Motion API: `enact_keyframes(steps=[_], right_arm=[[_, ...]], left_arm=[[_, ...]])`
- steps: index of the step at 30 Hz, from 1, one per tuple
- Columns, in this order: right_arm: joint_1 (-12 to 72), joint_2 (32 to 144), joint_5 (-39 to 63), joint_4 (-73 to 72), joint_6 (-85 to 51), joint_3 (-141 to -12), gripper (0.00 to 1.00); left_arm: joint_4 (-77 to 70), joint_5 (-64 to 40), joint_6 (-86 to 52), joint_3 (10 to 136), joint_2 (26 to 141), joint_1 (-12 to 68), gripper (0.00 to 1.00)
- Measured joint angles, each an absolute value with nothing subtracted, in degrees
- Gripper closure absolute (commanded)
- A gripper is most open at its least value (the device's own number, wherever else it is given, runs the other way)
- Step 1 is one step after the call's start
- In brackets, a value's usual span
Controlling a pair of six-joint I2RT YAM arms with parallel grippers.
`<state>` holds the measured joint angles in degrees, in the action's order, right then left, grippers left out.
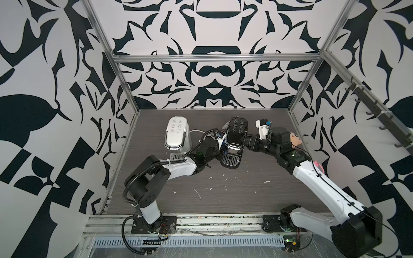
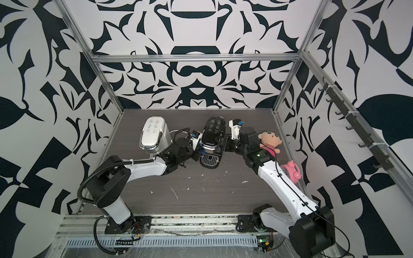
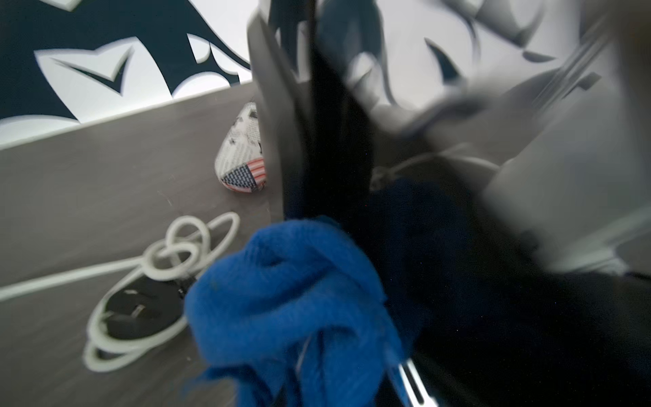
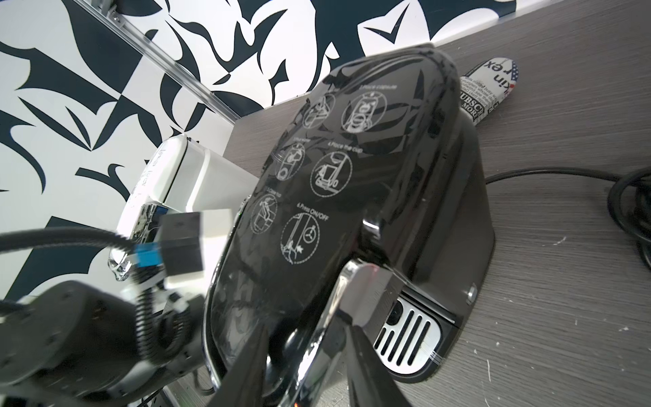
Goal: Wipe the surface of a coffee machine
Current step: Wipe the dirt from the surface of the coffee machine.
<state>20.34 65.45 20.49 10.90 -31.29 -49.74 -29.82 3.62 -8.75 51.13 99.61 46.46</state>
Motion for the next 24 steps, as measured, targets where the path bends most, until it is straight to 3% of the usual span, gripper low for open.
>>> enact_keyframes(steps=[24], right_arm=[[20.34, 65.45, 20.36, 10.02, -30.48, -49.28, 0.62]], left_arm=[[-40.34, 0.16, -10.66, 47.33, 102.98, 45.8, 1.0]])
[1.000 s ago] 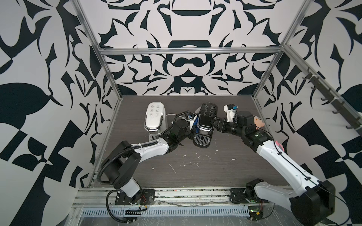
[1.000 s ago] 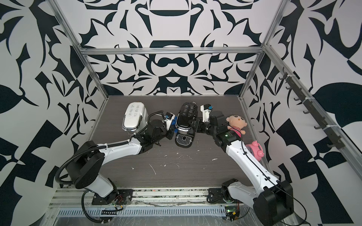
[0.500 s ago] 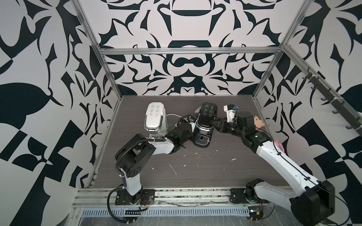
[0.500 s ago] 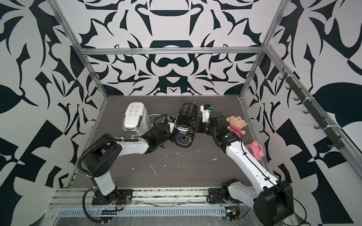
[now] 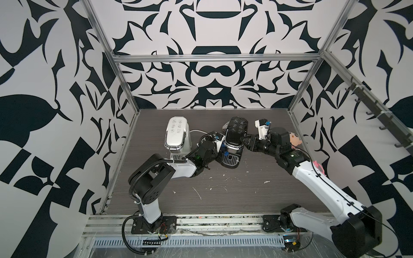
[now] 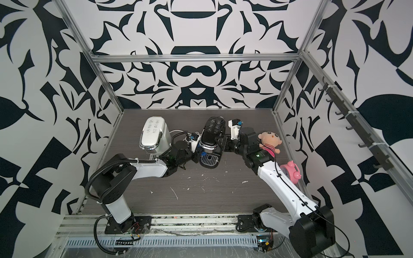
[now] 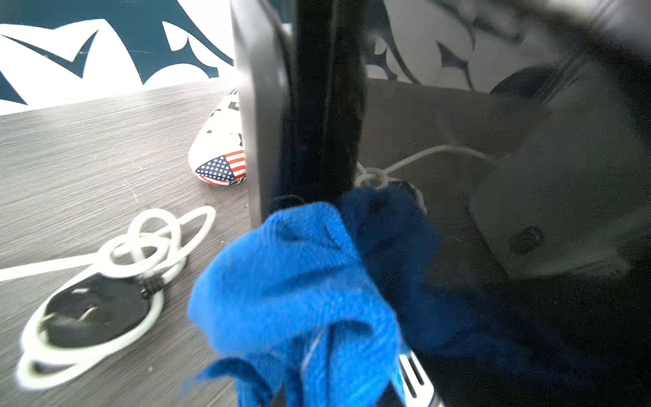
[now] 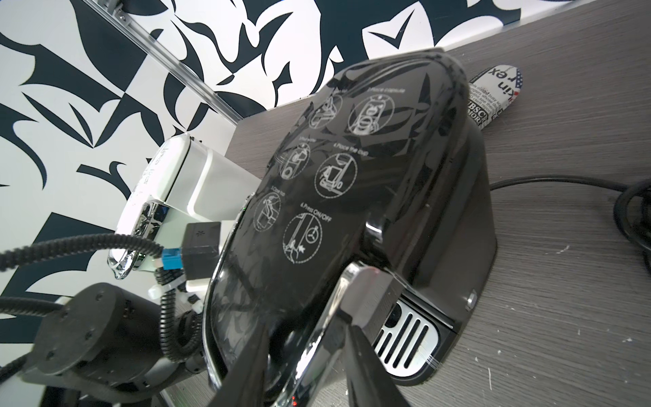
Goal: Wipe the surface of a coffee machine
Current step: Wipe the dirt from the surface of the coffee machine.
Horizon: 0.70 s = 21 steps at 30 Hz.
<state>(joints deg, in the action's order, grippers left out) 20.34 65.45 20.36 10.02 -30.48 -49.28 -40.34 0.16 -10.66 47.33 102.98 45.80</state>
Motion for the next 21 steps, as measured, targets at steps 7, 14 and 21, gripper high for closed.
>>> enact_keyframes(steps=[7, 14, 21], right_arm=[[20.34, 65.56, 20.34, 10.04, -30.46, -49.36, 0.62], [20.34, 65.63, 20.34, 10.5, -30.48, -49.65, 0.62], [20.34, 65.23, 19.84, 10.7, -30.55, -49.6, 0.62]], left_arm=[[-49.08, 1.48, -16.01, 43.81, 111.55, 46.19, 1.0], [-56.99, 2.42, -20.58, 40.82, 112.57, 46.17, 1.0], [-50.61, 3.22, -18.44, 41.04, 103.44, 46.09, 1.0]])
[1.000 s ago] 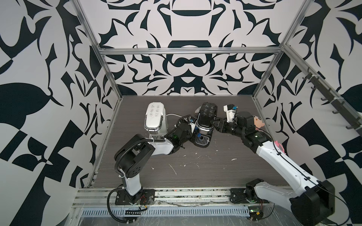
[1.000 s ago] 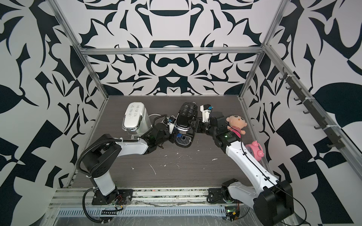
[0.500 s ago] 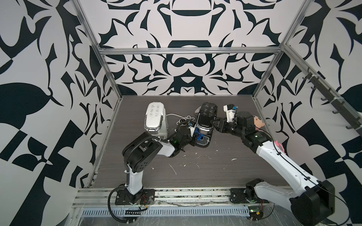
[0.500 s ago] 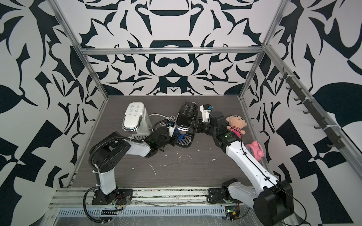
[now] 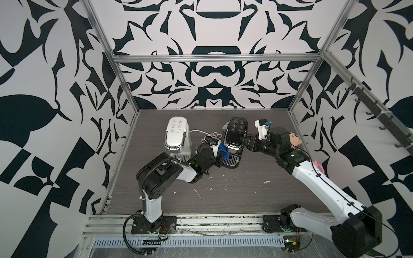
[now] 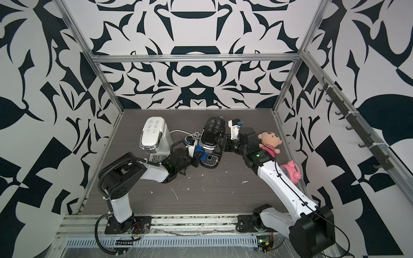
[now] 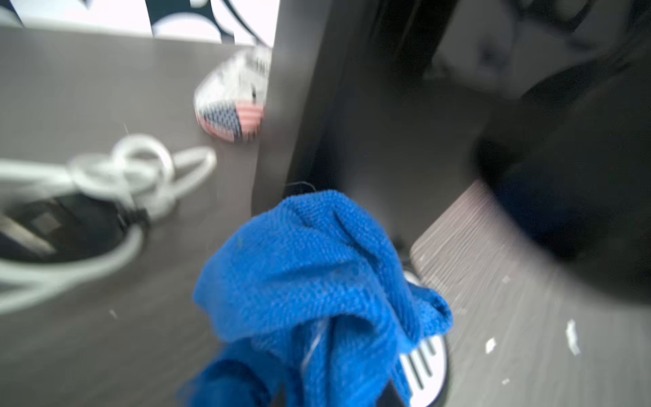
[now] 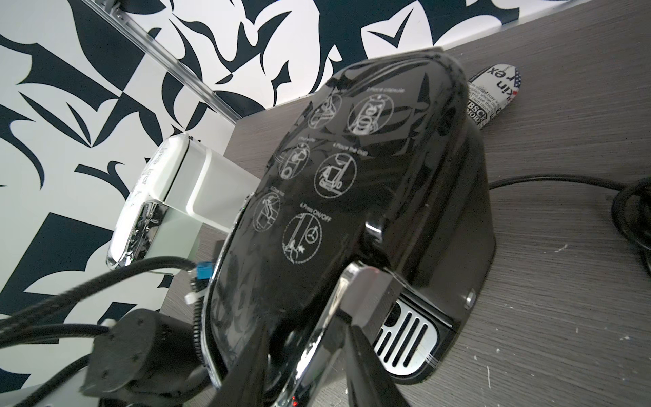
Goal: Wipe the surface of a coffee machine
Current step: Wipe the dirt from the surface of the coffee machine, then adjust the coffee machine at the center of the board.
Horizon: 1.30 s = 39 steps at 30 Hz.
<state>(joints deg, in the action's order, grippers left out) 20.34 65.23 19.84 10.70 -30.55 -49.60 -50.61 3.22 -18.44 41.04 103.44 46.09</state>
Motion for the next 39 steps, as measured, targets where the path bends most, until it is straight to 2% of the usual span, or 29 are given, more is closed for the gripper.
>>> enact_keyframes(steps=[17, 23, 30, 34, 38, 39], right_arm=[[20.6, 53.89, 12.16, 32.16, -29.61, -53.56, 0.59], [20.45, 50.22, 13.5, 38.59, -27.55, -55.57, 0.57], [20.43, 45.65, 19.46, 38.37, -26.15, -57.93, 0.54], [20.36, 44.14, 26.48, 34.3, -25.69, -58.81, 0.43], [20.36, 43.59, 35.35, 24.56, -28.95, -59.02, 0.21], [20.36, 43.83, 37.52, 21.34, -30.35, -59.02, 0.2]], left_arm=[[-26.28, 7.97, -14.72, 43.18, 75.53, 44.58, 1.0], [-20.97, 7.42, -12.71, 43.64, 66.54, 44.58, 1.0], [-14.44, 3.97, -10.66, 49.54, 64.18, 44.58, 1.0], [-11.31, -1.56, -10.35, 52.62, 63.51, 44.62, 1.0], [-6.17, -8.86, -8.51, 58.76, 64.07, 45.74, 1.0], [-4.78, -10.68, -7.77, 60.75, 64.51, 46.24, 1.0]])
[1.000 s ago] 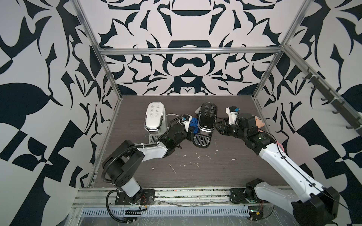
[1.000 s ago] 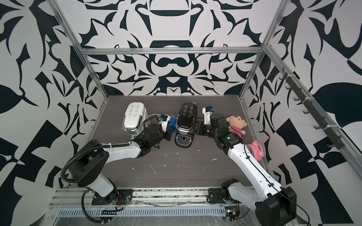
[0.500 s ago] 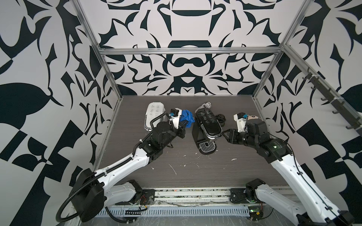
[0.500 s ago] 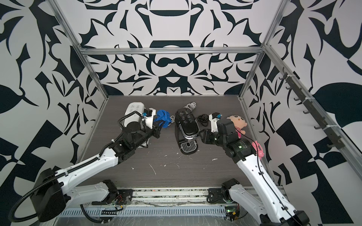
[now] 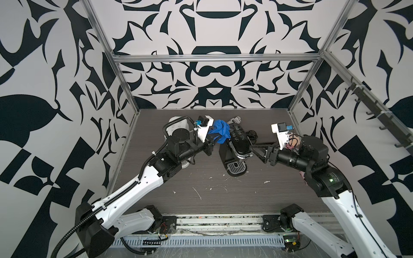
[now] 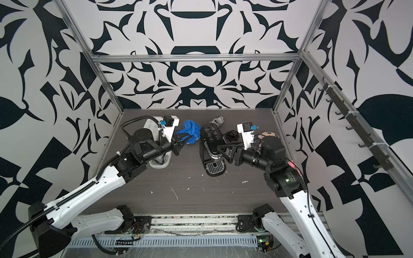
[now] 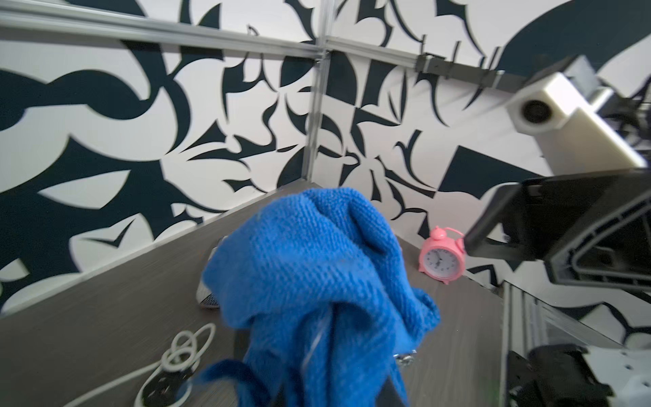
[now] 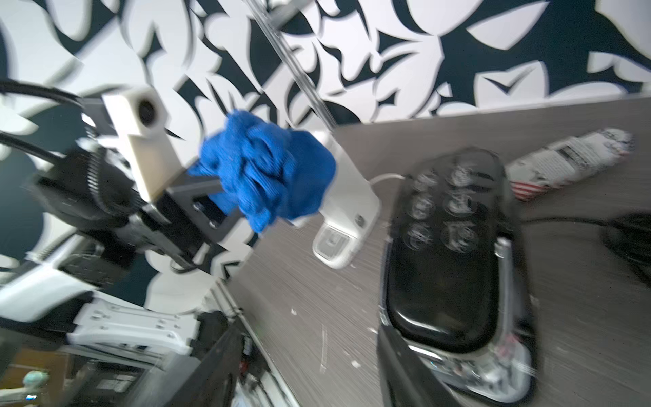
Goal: Wipe the surface of a coffee machine
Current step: Adjust the coffee machine at the center of the board, then adjust the cleaning item.
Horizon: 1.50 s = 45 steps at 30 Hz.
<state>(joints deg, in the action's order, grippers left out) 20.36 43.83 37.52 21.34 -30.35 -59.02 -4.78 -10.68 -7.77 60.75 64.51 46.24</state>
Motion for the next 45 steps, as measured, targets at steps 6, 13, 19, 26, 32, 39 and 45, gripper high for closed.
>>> enact_keyframes(steps=[6, 13, 19, 26, 32, 39, 45], right_arm=[[20.45, 47.51, 47.92, 5.19, -39.42, -59.33, 0.08], [22.83, 50.76, 51.81, -0.89, -45.21, -59.29, 0.01], [27.92, 52.42, 52.66, -1.06, -44.56, -59.31, 0.05], [30.02, 54.83, 53.43, -1.32, -41.82, -58.89, 0.95], [30.81, 53.28, 55.61, -10.63, -40.77, -57.06, 1.0], [30.68, 53.95, 53.89, -11.51, -41.47, -56.27, 0.97], [30.39, 55.29, 51.35, -11.7, -44.58, -56.25, 0.77]], left_arm=[[-1.65, -21.8, -4.8, 65.93, 65.69, 47.7, 1.0], [0.34, -30.94, -2.92, 67.79, 68.77, 47.9, 1.0], [0.67, -34.17, -2.55, 68.9, 69.71, 48.38, 1.0], [-0.47, -37.47, -3.18, 68.77, 69.36, 48.29, 1.0], [-3.99, -38.63, -5.56, 67.24, 65.45, 48.84, 0.97], [-6.0, -36.29, -4.95, 63.09, 63.4, 48.73, 0.72], [-5.43, -32.29, -2.11, 62.85, 63.94, 48.21, 1.0]])
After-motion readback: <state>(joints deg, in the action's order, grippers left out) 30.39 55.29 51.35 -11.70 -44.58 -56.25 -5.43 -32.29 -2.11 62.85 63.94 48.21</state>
